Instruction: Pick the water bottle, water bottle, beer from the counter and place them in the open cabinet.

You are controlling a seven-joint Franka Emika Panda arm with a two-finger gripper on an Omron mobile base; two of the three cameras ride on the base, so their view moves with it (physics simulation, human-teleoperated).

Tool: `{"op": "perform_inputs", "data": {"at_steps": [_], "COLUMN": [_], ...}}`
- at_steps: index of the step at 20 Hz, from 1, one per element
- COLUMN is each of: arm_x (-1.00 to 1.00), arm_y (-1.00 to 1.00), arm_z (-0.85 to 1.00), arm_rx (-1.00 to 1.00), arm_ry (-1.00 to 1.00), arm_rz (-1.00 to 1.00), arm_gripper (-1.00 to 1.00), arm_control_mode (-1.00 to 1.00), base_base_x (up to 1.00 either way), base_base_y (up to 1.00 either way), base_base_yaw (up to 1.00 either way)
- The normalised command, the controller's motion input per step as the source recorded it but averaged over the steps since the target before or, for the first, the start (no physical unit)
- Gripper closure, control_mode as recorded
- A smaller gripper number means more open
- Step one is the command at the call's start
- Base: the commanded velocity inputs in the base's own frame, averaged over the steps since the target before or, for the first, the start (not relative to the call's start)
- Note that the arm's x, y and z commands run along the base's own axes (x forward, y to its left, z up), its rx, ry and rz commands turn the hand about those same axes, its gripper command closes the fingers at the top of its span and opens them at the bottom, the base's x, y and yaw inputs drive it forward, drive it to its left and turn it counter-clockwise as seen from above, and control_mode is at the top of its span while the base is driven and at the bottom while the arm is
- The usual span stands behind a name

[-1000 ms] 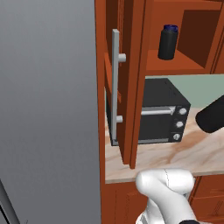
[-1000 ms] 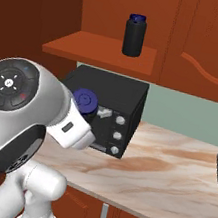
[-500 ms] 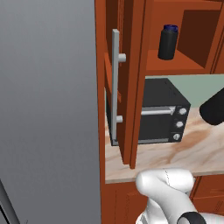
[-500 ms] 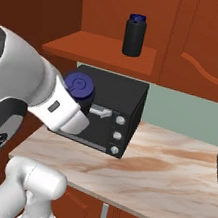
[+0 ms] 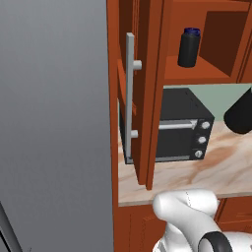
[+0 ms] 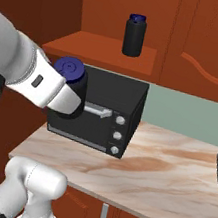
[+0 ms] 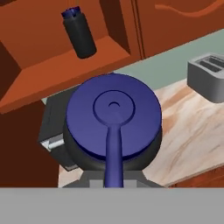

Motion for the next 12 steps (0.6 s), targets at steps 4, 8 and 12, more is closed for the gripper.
{"op": "perform_inputs", "data": {"at_steps": [4,8,12], "arm_x": [0.0,0.0,0.0], "arm_y": [0.2,0.12,0.11], "arm_z": [0.01,0.0,0.0], "arm_rx": [-0.1,-0.06,-0.04], "arm_ry": [-0.14,-0.15,-0.1], "arm_rz": [0.04,0.07,0.08], "arm_gripper": [1.0,1.0,1.0], "arm_control_mode": [-1.0,-1.0,-1.0], "base_base_x": [0.0,0.0,0.0], "base_base_y": [0.0,0.0,0.0], "base_base_yaw": [0.0,0.0,0.0]}}
